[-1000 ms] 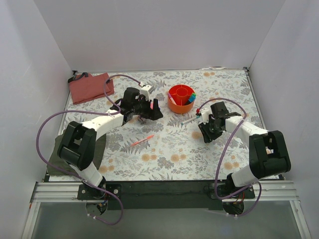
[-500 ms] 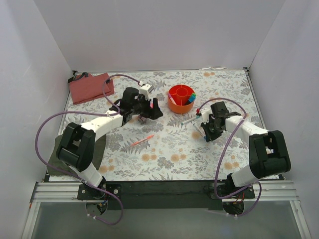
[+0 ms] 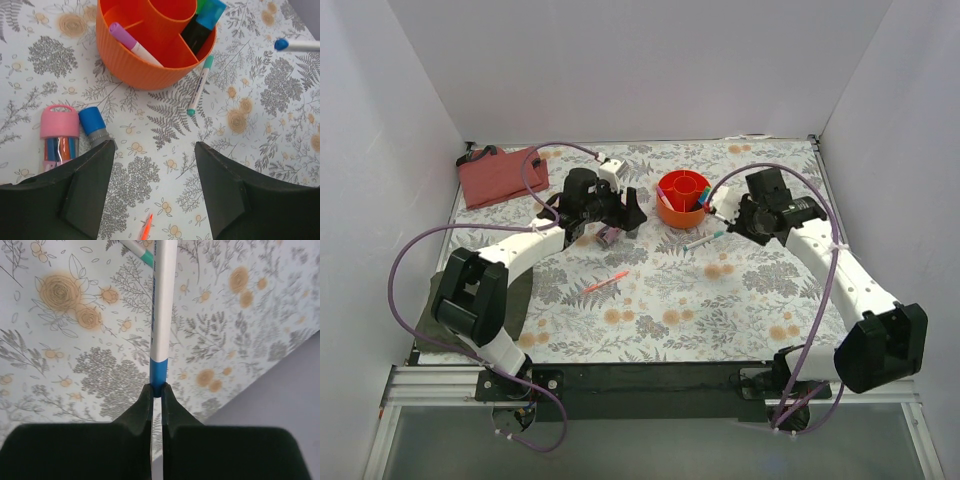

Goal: Sort the stationery into containers
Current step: Pick up the pen from the center of the board.

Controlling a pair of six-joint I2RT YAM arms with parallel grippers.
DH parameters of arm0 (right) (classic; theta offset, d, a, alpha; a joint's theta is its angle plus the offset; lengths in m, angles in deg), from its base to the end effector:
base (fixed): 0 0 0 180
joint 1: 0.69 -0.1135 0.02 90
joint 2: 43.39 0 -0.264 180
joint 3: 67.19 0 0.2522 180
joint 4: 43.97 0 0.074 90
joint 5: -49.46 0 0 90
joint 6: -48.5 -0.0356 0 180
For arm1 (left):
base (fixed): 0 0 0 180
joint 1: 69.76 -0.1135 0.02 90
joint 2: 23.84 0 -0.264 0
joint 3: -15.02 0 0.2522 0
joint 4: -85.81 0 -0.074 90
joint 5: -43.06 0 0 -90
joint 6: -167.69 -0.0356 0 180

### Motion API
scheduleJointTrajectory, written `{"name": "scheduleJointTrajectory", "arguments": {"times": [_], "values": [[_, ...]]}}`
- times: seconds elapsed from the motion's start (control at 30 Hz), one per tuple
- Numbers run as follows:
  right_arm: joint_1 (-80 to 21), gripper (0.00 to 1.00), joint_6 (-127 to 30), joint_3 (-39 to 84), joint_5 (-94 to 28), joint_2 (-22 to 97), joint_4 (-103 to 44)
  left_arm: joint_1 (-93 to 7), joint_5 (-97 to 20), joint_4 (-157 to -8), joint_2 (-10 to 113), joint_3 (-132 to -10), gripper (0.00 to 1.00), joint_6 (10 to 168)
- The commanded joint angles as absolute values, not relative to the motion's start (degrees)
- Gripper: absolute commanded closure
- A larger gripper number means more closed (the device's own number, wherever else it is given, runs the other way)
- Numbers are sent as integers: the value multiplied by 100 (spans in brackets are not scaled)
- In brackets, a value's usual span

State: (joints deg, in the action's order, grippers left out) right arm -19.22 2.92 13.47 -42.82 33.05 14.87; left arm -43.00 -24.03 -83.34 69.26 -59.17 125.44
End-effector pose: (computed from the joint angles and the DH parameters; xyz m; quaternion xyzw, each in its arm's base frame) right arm 0.2594 0.0854 0.2994 -0.4922 0.8155 -0.0865 0.2918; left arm 0.3202 -0.1770 0.2424 -0.0564 0.8517 -0.4345 0.2875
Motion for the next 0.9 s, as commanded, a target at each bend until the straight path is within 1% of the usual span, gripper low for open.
{"name": "scheduleJointTrajectory", "arguments": {"times": [0.0, 0.03, 0.07, 0.1, 0.13, 0.2, 0.23, 0.27, 0.4, 0.43, 0.5, 0.57, 0.6, 0.63, 0.73, 0.77, 0.87], "values": [[-2371, 99, 2377, 1364, -5134, 2974, 1243, -4392, -2445, -8316, 6713, -6369, 35, 12401], [-2546, 99, 2702, 1268, -5404, 2921, 850, -4410, -2444, -8271, 6730, -6448, 35, 12384], [-2626, 99, 3541, 901, -5572, 2773, 585, -4427, -2418, -8219, 6730, -6501, 35, 12375], [-2705, 99, 3967, 663, -5748, 2684, 243, -4453, -2427, -8140, 6748, -6553, 35, 12366], [-2802, 99, 4484, 434, -6054, 2588, -587, -4462, -2444, -8122, 6748, -6624, 35, 12349], [-2855, 99, 5608, -145, -6198, 2403, -1400, -4489, -2375, -8104, 6748, -6659, 36, 12340], [-2873, 99, 5823, -209, -6155, 2385, -1847, -4489, -2313, -8121, 6739, -6677, 36, 12331], [-2882, 99, 5939, -210, -6102, 2428, -1939, -4498, -2217, -8139, 6756, -6686, 36, 12305], [-2996, 99, 6036, 141, -5812, 2639, -2001, -4498, -1155, -8218, 6967, -6878, 36, 12146], [-3022, 99, 6289, 98, -5603, 2648, -2201, -4498, -648, -8175, 7037, -6984, 36, 12146], [-3040, 99, 6659, -95, -5094, 2517, -2797, -4498, -57, -7913, 7317, -7421, 37, 12094], [-3040, 99, 7152, -359, -4610, 2281, -2968, -4515, 577, -7718, 7546, -7809, 37, 12198], [-3040, 99, 7240, -403, -4103, 2183, -3133, -4533, 796, -7543, 7791, -8202, 38, 12443], [-3040, 99, 7275, -499, -3689, 2078, -3152, -4559, 1295, -7472, 7950, -8389, 40, 12619], [-3040, 99, 7442, -736, -2687, 1665, -3433, -4673, 2070, -7366, 8538, -9031, 44, 13539], [-3031, 99, 7539, -911, -2517, 1507, -3512, -4682, 2447, -7374, 8636, -9137, 45, 13726], [-3049, 99, 7610, -1045, -2112, 1357, -3636, -4674, 2889, -7558, 8892, -9252, 46, 14281]]}}
